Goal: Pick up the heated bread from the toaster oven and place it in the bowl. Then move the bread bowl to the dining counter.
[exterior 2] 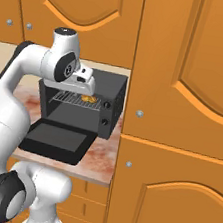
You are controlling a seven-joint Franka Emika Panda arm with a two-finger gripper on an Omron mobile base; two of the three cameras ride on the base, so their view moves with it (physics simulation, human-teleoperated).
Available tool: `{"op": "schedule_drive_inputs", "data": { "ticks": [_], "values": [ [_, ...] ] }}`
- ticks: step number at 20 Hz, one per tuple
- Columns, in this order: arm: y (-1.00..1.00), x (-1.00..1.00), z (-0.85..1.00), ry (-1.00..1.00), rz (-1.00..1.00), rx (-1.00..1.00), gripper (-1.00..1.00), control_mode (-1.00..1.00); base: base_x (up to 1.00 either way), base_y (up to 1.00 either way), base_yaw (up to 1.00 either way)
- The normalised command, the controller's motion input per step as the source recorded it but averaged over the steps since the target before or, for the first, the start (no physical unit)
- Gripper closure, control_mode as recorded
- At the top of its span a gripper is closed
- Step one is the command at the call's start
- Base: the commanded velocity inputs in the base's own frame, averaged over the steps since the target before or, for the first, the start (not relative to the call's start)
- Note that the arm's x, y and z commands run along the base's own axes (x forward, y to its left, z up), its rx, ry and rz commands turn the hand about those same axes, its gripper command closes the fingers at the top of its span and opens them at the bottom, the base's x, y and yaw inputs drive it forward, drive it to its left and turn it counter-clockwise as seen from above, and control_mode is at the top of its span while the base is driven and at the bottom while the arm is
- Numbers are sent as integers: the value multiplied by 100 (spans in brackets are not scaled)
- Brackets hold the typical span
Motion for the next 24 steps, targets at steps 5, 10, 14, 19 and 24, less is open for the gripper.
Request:
{"op": "schedule_drive_inputs", "data": {
  "ticks": [5,10,14,19,24],
  "values": [
    [0,0,0,0,0,0,-100,-100,0,0,0],
    [29,-37,-7,0,0,0,-100,-100,0,0,0],
    [58,-33,-18,-5,0,0,-100,-100,0,0,0],
    [59,-6,-19,-17,0,0,-100,-100,0,0,0],
    [43,0,-19,-30,-5,0,-100,-100,0,0,0]
  ]
}}
